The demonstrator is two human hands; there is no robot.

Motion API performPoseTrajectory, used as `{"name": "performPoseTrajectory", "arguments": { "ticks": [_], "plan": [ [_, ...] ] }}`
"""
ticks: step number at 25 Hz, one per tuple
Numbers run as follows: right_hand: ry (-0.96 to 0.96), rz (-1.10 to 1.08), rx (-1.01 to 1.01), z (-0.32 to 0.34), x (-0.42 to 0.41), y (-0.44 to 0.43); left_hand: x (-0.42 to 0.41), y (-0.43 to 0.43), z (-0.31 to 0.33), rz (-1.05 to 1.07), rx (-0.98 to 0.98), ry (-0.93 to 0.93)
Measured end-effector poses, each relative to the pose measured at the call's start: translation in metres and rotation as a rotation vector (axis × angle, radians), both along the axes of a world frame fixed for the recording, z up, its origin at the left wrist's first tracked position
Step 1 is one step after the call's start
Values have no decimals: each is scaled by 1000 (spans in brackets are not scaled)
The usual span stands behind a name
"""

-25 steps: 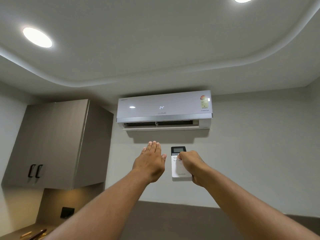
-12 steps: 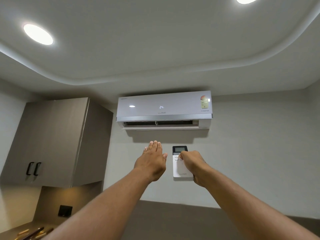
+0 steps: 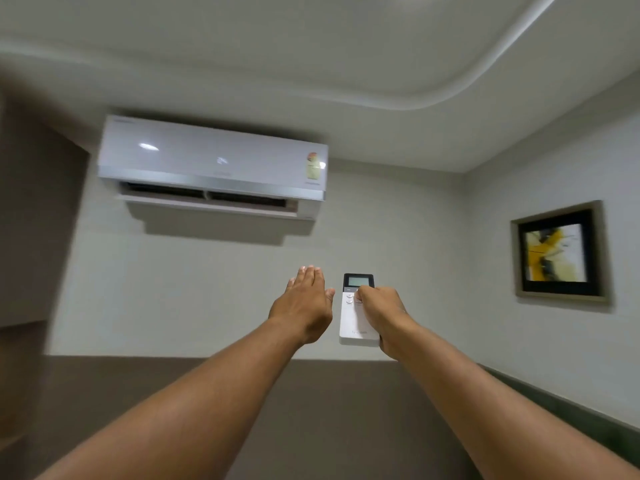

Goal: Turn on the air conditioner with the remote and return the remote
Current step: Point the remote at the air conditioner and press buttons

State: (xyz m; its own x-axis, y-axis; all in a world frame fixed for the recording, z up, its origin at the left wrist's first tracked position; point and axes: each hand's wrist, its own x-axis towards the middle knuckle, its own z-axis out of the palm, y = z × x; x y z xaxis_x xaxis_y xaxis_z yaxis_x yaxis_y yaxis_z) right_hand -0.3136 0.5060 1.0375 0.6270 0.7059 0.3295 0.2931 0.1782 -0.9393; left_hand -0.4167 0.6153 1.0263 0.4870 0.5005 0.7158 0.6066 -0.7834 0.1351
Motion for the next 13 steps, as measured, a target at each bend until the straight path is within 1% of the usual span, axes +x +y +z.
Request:
{"name": "performPoseTrajectory", "arguments": {
  "ticks": [4, 8, 11, 13],
  "plan": [
    [-30, -267, -37, -12, 84, -79, 115, -66, -19, -257, -42, 2],
    [15, -502, -56, -21, 161, -186, 216, -157, -29, -468, -69, -14],
    [11, -661, -95, -23, 195, -269, 273, -227, -30, -618, -106, -36],
    [26, -755, -68, -22, 210, -324, 304, -277, -32, -726, -115, -34]
  ]
}}
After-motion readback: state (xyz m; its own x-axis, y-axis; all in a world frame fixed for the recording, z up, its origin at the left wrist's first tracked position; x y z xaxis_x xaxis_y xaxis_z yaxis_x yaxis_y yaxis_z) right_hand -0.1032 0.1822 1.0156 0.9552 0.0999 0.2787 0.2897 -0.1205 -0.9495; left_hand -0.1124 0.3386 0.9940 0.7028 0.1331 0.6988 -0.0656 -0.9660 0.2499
